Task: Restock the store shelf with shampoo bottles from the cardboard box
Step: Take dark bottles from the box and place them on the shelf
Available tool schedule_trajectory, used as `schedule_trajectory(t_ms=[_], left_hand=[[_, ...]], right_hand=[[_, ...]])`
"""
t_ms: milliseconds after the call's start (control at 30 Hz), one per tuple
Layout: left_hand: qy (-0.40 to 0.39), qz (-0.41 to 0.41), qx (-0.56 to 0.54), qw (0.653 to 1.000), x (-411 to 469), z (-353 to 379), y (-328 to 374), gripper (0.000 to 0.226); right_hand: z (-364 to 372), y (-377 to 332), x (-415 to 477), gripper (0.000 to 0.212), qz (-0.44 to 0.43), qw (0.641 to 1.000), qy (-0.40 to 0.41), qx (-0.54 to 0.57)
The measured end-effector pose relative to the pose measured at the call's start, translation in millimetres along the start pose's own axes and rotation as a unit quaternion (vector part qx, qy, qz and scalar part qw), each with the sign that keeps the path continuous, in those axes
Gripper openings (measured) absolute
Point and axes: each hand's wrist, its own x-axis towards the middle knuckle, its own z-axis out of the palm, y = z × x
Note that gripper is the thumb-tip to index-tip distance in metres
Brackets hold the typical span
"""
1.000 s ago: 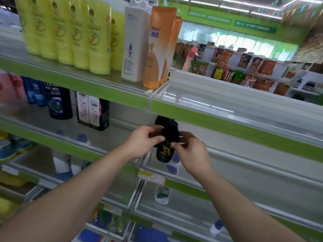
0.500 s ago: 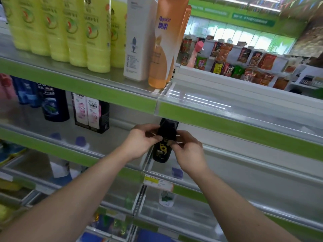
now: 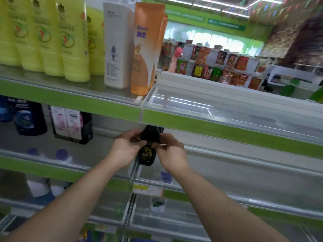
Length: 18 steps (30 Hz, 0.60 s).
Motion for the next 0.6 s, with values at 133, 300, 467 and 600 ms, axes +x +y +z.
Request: schedule_trajectory(t_ms=[133, 300, 467, 600], left_hand=[[0.008, 0.005, 0.003, 1.000, -2, 2, -3, 0.033], [-0.003, -0.023, 0.010, 1.000, -10, 5, -10, 0.025], [-0.004, -0.036, 0.055, 0.998, -20, 0, -14, 0.021], [0.075, -0.014, 0.063, 0.995, -43, -1, -5, 0.024]], right_hand=[[0, -1, -1, 0.034, 0.004, 1.000, -0.002, 0.000], [-2, 5, -2, 0.032, 0.011, 0.997, -0.032, -0.065], [-14, 16, -10, 0.044, 0.042, 0.993, -0.056, -0.091], [-35, 17, -32, 0.039, 0.026, 0.996, -0.043, -0.080]])
